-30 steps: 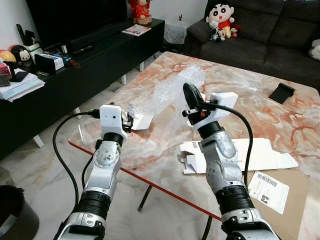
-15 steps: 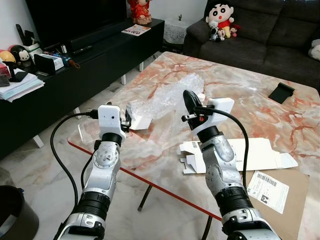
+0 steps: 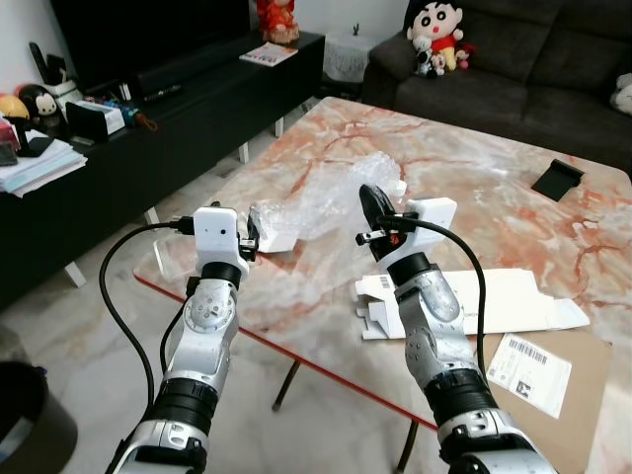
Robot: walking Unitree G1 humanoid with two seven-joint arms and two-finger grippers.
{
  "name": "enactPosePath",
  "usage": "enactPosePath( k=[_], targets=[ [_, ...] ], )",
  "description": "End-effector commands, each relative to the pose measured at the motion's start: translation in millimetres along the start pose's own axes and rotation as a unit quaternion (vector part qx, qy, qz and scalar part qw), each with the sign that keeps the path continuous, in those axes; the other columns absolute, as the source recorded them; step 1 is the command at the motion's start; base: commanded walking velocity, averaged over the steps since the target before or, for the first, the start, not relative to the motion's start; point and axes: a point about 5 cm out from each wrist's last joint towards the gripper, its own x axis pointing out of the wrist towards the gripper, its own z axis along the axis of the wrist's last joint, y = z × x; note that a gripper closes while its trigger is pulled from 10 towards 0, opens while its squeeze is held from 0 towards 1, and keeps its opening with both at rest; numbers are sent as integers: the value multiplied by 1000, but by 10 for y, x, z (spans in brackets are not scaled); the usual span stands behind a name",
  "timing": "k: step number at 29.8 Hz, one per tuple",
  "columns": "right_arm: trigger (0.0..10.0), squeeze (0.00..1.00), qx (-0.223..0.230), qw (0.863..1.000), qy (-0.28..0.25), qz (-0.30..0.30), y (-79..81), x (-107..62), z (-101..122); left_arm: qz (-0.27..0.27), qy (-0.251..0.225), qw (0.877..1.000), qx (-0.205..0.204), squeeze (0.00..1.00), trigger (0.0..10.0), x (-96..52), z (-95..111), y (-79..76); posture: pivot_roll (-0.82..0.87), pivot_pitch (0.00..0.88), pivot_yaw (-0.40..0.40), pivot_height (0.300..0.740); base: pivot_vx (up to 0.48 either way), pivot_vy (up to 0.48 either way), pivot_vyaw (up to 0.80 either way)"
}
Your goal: Picking trash to rubbish bin
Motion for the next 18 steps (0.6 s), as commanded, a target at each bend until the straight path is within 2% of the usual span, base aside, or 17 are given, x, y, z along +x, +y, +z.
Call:
enactPosePath(
  k=[1, 18],
  targets=[
    [10000, 0, -4, 1000, -2, 2, -1, 14, 16, 2, -2, 1000, 5, 0, 10000, -10, -1, 10, 1, 0, -84, 740, -307, 0, 0],
    [10000, 0, -2, 1000, 2, -2, -17, 15, 2, 2, -1, 1000, 5, 0, 10000, -9, -1, 11, 1, 0, -84, 740, -302, 0, 0]
  ],
)
